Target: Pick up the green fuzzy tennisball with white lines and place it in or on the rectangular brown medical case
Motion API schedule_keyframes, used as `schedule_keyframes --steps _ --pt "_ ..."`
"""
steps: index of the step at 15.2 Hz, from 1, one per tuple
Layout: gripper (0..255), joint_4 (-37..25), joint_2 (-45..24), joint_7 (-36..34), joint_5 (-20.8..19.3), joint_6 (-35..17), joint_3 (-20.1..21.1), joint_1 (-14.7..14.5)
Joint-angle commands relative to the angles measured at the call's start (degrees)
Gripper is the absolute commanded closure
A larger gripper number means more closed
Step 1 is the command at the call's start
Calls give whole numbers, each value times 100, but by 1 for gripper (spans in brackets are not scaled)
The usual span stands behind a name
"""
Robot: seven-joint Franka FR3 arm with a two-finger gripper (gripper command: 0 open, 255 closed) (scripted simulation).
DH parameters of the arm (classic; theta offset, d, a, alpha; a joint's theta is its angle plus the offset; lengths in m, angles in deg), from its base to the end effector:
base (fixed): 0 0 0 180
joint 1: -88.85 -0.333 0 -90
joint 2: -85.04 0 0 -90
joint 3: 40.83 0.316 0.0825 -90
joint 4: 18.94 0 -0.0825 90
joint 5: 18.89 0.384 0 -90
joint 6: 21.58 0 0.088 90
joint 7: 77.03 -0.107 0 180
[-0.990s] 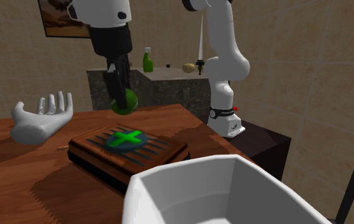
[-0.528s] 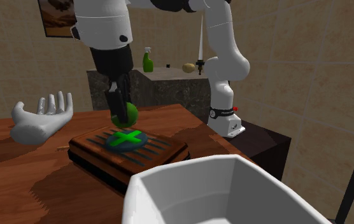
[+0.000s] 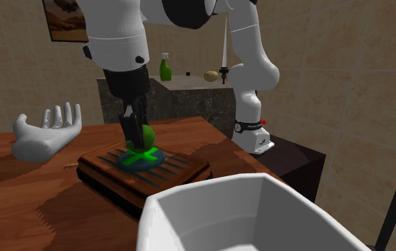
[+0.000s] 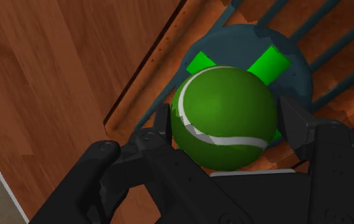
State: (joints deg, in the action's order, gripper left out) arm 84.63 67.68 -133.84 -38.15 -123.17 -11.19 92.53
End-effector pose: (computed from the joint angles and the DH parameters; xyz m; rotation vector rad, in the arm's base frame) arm 0.5536 0.2171 0.3751 2.7602 -0.5873 -0.1508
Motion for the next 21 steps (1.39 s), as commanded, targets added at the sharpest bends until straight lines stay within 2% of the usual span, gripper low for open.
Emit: schedule_keyframes --steps 1,3,4,9,13,21 --pt "255 2 0 0 -1 -4 0 0" --pt "255 2 0 0 -1 -4 0 0" --pt "0 1 0 -1 -1 -3 0 0" --pt "0 1 -1 -1 -1 -4 0 0" --pt "0 -752 -39 51 55 718 61 -137" --pt "0 -752 -39 51 55 718 61 -137"
